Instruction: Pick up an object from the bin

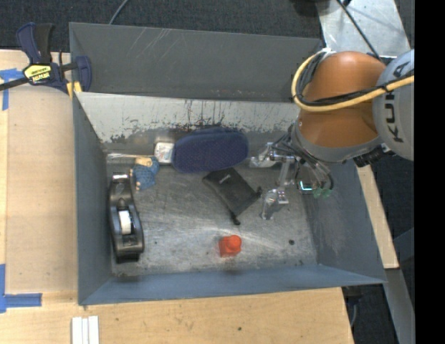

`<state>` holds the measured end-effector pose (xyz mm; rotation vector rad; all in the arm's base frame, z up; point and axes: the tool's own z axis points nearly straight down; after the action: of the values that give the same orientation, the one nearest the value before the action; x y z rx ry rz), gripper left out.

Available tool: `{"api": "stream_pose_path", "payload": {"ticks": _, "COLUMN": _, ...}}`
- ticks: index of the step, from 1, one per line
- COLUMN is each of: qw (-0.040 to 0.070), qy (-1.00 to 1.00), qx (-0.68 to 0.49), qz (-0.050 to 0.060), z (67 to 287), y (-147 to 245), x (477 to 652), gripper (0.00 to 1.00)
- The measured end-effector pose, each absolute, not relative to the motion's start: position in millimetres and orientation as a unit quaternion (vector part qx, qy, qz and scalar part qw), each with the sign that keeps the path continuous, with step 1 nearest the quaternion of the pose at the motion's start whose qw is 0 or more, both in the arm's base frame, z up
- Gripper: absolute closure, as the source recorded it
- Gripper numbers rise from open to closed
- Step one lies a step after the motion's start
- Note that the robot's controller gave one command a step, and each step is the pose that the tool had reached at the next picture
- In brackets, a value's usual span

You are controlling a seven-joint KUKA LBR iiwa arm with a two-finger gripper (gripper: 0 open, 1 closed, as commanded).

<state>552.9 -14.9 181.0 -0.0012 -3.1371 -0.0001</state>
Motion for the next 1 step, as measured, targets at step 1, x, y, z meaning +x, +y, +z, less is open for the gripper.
{"api": "stream_pose_path", "payload": {"ticks": 1, "qw": 0.001, "qy": -1.000, "qx": -0.008, "qz": 0.001, "z": 83.6, "y": -18.3, "x": 606.8, "gripper": 0.00}}
